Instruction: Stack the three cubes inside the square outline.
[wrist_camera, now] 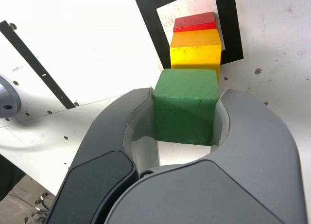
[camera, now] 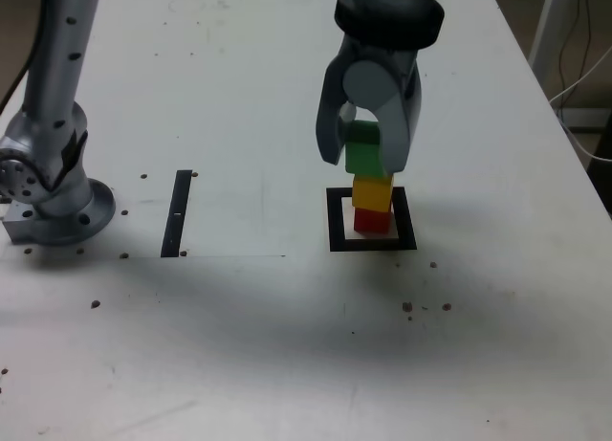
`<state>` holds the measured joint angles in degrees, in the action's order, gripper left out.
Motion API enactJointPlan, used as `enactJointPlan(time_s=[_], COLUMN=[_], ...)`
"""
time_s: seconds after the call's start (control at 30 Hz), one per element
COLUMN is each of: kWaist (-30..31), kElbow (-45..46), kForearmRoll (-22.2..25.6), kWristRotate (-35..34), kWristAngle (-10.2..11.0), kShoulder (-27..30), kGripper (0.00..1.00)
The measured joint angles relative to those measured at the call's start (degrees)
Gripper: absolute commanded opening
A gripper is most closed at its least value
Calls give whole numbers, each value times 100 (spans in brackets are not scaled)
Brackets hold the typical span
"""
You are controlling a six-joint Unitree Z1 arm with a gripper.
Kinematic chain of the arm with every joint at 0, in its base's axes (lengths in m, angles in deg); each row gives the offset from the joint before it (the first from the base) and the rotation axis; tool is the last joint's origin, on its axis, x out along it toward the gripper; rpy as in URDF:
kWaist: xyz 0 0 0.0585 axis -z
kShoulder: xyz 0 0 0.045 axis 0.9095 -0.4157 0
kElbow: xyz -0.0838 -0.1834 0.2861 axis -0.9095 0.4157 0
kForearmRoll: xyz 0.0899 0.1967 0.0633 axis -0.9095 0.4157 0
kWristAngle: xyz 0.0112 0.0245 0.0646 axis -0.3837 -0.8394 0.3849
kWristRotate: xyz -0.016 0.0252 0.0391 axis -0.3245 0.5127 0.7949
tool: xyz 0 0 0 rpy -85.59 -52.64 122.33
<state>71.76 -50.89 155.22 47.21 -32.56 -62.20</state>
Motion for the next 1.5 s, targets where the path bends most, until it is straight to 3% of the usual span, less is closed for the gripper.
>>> enactJointPlan(time_s=[0.57,0.63,0.8,0.87,1.5], kWaist=[-58,-66,-88,-95,-101], kElbow=[-13,-13,-6,8,113], kForearmRoll=[-57,-71,-94,-98,-100], kWristRotate=[17,22,71,85,92], kWristAngle=[99,115,150,154,218], kShoulder=[-132,-143,-155,-161,51], kGripper=[26,38,89,98,99])
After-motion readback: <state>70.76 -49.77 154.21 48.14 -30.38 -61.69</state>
